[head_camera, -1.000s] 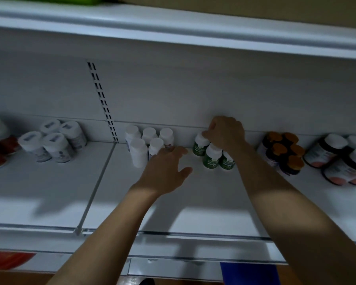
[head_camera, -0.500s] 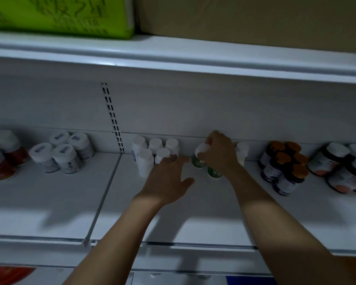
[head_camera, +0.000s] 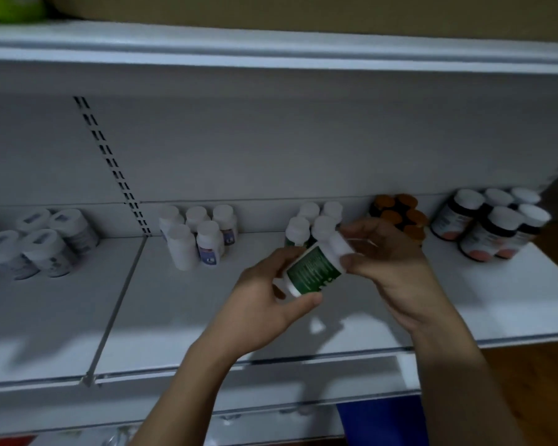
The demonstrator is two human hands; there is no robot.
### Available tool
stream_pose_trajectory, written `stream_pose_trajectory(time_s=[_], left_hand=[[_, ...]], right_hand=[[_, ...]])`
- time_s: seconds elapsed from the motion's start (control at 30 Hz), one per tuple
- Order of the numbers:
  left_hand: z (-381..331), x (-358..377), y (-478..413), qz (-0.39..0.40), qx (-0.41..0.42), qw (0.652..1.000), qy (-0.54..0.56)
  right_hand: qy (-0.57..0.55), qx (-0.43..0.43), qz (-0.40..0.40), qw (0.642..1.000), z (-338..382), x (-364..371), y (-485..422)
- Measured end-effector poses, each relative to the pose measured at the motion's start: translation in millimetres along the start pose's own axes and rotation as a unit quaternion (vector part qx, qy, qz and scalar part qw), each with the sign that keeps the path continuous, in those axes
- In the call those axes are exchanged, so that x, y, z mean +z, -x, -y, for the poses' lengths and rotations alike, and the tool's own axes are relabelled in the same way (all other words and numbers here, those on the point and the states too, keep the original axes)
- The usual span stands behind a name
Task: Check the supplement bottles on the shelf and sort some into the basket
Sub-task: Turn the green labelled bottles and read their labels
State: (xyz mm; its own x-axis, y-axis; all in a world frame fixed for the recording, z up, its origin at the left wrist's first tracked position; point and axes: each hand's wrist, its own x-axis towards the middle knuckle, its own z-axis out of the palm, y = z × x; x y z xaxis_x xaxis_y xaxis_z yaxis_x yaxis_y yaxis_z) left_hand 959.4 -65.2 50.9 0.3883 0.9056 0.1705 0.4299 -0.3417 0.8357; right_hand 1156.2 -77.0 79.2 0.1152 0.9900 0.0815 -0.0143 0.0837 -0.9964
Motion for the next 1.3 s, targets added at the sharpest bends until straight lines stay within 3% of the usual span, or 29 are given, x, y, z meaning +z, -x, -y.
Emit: stream_pose_trajectory(time_s=[0.13,0.33,0.97,1.23,1.3], left_hand=[[-19.7,22.7,5.7,-0.011,0.007,0.998,0.068],[-31.1,47.5,16.0,-0.057,0.002,0.995,0.076],[-47.3,80.7,31.5,-0.144,0.029,0.989,0.002],[-45.5,89.8,35.7,-0.131,0.019,0.989,0.069],[-46.7,90.9,36.3,-0.131,0.032,0.989,0.064]], right_hand=[[-0.060,-0.012,0.017,0.998,-3.1,-23.5,13.3],[-0.101,0.012,0.047,0.994,-5.5,-43.6,29.6],[-0.080,0.011,0.078,0.994,0.7,-61.5,33.7],[-0.003,0.032,0.013,0.999,-2.3,-61.7,29.6],[0.001,0.037,0.028,0.999,-2.0,-62.3,30.2]])
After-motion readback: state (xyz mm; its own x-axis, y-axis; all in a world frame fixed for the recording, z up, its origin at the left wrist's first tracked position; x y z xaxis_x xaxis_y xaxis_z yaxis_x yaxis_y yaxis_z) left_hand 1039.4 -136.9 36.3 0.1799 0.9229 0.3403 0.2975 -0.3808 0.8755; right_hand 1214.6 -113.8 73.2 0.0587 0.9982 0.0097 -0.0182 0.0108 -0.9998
